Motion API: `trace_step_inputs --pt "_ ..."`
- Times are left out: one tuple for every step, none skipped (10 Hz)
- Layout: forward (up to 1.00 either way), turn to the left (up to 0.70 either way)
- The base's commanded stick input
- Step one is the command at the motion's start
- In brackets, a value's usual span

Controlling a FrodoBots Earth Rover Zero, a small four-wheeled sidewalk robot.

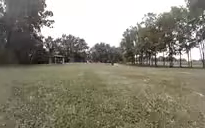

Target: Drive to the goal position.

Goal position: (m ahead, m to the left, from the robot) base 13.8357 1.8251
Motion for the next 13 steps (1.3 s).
trace_step_inputs --pt "0.70 0.00" --pt "0.70 0.00" --pt "0.70 0.00" --pt "0.70 0.00" --pt "0.70 0.00" --pt "0.70 0.00" --pt "0.70 0.00" --pt "0.70 0.00" --pt "0.70 0.00" --pt "0.70 0.00" --pt "0.70 0.00" --pt "0.70 0.00" --pt "0.70 0.00"
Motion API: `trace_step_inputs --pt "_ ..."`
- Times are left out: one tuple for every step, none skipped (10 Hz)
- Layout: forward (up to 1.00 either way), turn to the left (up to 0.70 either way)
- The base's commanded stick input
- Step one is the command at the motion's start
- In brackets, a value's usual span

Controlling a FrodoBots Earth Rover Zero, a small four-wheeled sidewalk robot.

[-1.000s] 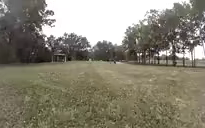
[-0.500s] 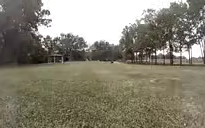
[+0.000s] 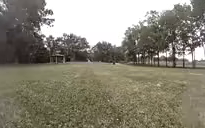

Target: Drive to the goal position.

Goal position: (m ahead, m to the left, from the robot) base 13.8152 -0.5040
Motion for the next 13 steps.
trace_step_inputs --pt "0.70 0.00" --pt "0.70 0.00" --pt "0.70 0.00" --pt "0.70 0.00" --pt "0.70 0.00" --pt "0.70 0.00" --pt "0.70 0.00" --pt "0.70 0.00" --pt "0.70 0.00" --pt "0.70 0.00" --pt "0.70 0.00" --pt "0.70 0.00" --pt "0.70 0.00"
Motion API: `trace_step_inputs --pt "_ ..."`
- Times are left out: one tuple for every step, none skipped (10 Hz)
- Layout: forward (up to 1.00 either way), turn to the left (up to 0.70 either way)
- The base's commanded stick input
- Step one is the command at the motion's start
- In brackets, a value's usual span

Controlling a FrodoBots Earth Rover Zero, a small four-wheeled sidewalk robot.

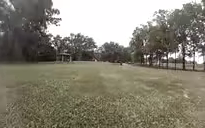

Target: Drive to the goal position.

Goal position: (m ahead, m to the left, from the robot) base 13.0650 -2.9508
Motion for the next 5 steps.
trace_step_inputs --pt "0.70 0.00" --pt "0.70 0.00" --pt "0.70 0.00" --pt "0.70 0.00" --pt "0.70 0.00"
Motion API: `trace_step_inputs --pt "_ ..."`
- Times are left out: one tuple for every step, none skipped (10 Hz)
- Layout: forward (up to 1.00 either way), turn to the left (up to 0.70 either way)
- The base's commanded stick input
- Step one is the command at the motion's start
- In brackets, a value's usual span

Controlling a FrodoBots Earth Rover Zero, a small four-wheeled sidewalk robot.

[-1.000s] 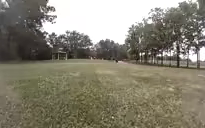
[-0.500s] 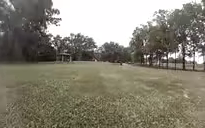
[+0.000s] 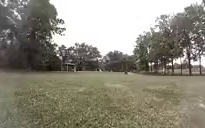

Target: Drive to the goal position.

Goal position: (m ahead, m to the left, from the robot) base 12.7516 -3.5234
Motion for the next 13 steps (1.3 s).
trace_step_inputs --pt "0.70 0.01" --pt "0.70 0.08" --pt "0.70 0.14" --pt "0.70 0.02" --pt "0.70 0.00" --pt "0.70 0.00" --pt "0.70 0.00" --pt "0.70 0.00" --pt "0.70 0.00" --pt "0.70 0.00" --pt "0.70 0.00" --pt "0.70 0.00" --pt "0.70 0.00"
